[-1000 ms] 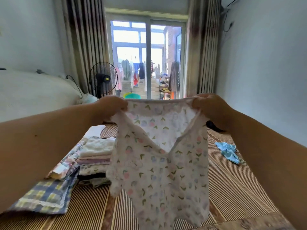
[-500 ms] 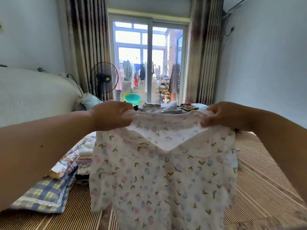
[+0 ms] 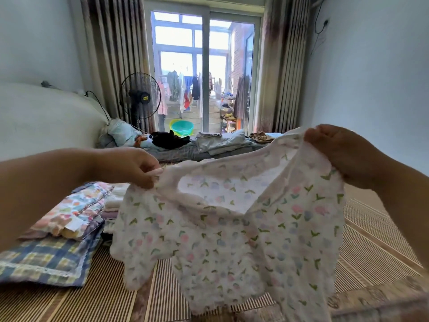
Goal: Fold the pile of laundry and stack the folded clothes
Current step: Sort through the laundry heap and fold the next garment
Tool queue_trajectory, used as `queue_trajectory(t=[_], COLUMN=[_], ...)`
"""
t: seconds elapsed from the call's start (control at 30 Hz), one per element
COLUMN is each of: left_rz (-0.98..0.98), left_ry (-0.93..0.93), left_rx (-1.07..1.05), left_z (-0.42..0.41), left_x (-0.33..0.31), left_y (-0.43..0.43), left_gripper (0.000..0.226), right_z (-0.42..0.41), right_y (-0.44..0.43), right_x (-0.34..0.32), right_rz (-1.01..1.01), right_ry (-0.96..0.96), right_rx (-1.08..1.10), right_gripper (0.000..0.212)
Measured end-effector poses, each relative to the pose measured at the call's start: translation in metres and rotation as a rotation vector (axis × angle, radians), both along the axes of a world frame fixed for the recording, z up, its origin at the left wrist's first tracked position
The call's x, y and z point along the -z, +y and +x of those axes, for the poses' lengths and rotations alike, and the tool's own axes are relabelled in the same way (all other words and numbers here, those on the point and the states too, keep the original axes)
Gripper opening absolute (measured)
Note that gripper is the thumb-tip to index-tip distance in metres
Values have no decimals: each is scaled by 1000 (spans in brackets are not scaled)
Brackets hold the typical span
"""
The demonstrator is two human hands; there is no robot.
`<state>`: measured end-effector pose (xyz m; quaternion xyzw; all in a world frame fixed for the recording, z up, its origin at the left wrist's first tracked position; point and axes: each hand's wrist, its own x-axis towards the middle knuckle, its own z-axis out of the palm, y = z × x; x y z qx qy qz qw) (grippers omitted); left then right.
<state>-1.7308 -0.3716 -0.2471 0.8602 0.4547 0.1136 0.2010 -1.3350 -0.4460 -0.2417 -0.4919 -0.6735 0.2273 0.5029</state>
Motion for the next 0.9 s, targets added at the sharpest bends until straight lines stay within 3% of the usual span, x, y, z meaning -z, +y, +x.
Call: queue_trajectory(t=[0.1, 0.17, 0.27, 0.33, 0.43, 0.47, 0.6, 0.77, 0.9], left_rz=[-446, -530, -546, -529, -457, -408, -244, -187, -66], left_ry=[-542, -706, -734, -719, -643, -587, -347, -115, 10], left_rx=[80, 76, -18, -94, -239, -295, -474, -541, -597], left_z=[-5, 0, 14, 27, 54, 62, 88, 125, 138], left_x=[10, 18, 35, 52, 87, 101, 167, 240, 282], left_y=[7, 12, 34, 49, 78, 91, 149, 198, 223], left_gripper=[47, 53, 75, 68, 25, 20, 28, 27, 36], right_z=[16, 21, 27, 31, 40, 42, 54, 65, 70], right_y=[1, 5, 24, 47, 96, 113, 185, 261, 293], right_x=[-5, -7, 5, 22, 62, 78, 149, 235, 287], right_rz=[-49, -101, -173, -248, -361, -381, -487, -554, -592], right_ry=[35, 22, -57, -152, -300, -361, -515, -702, -739], right_rx=[-27, -33, 40, 107, 213, 245, 291, 345, 391], right_gripper=[104, 83, 41, 37, 37, 37, 38, 32, 27])
